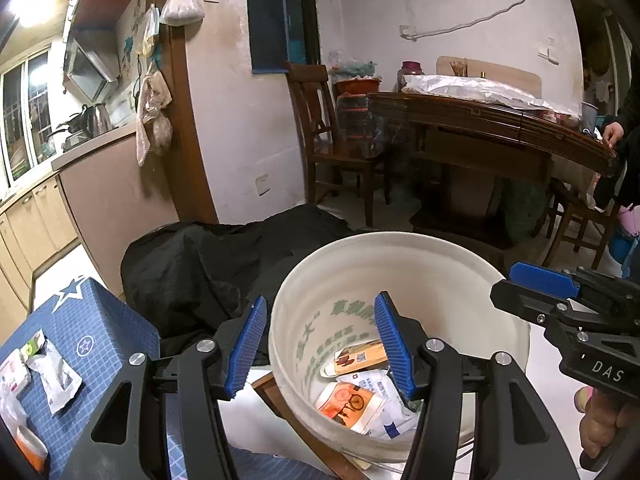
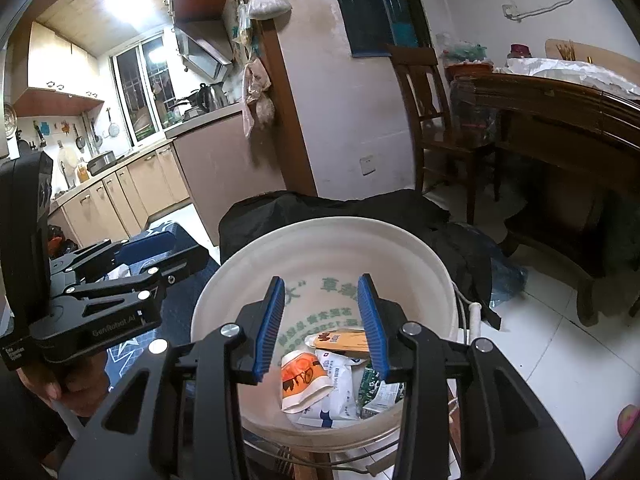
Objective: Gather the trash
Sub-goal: 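Move both tools away from the bucket back over the table trash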
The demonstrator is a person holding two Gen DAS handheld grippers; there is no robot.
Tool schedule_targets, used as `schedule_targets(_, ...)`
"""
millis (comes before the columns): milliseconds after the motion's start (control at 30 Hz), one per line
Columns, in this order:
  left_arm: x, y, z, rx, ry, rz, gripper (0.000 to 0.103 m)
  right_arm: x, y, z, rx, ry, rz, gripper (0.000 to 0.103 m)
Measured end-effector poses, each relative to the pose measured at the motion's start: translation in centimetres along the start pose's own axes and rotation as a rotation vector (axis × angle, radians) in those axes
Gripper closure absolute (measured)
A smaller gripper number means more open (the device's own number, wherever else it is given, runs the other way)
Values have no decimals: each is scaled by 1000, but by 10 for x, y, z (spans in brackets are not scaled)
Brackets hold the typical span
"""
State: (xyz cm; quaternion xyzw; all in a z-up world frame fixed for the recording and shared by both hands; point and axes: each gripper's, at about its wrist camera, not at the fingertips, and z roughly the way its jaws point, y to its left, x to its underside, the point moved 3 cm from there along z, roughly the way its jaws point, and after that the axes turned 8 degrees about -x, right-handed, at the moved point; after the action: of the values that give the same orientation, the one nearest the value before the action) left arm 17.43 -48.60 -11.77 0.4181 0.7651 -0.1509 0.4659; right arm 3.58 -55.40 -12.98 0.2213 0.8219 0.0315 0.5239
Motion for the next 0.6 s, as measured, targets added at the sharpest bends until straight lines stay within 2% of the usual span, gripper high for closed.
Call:
schedule_targets(433,4,17,-21,-17,-32,-27,42,-2,8,7,-17,-9,-24,66)
schedule_targets(600,14,38,-40,-68,-44,-46,42,-2,17,16,-47,-1,-40,66)
